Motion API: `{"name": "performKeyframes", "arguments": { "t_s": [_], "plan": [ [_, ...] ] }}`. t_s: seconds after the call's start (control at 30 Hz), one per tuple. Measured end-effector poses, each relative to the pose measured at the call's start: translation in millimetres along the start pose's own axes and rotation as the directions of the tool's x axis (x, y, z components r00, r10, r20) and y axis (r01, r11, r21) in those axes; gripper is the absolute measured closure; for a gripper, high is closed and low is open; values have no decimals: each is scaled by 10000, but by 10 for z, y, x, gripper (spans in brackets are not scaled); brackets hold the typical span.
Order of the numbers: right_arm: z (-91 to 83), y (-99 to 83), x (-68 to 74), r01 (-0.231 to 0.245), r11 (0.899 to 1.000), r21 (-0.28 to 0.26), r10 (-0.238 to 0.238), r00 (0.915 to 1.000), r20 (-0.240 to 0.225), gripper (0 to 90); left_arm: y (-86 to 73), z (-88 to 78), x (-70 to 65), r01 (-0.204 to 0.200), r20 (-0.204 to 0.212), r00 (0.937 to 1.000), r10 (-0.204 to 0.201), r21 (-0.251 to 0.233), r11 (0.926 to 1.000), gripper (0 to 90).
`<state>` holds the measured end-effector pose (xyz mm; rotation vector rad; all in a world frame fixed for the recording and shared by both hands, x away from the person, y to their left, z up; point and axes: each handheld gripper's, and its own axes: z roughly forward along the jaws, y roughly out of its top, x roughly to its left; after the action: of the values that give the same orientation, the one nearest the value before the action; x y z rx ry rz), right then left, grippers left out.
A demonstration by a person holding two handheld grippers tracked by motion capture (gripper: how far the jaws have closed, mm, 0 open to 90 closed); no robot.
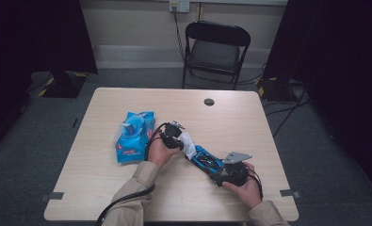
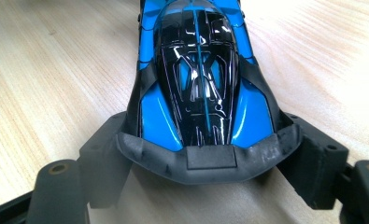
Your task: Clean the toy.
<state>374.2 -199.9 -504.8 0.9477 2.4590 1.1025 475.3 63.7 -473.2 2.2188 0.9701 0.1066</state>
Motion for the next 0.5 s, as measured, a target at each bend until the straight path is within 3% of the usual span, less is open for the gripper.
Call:
{"name": "performKeyframes", "arguments": {
  "t_s": [0.33, 0.5],
  "plan": [
    [0, 1, 0, -4, 10000, 2, 4, 10000, 2, 244, -69, -238, -43, -119, 153, 9998, 123, -241, 9996, 817],
    [0, 1, 0, -8, 10000, 5, 8, 10000, 8, 243, -152, -348, -102, -372, 342, 9987, 374, -62, 9993, 816]
  ]
}}
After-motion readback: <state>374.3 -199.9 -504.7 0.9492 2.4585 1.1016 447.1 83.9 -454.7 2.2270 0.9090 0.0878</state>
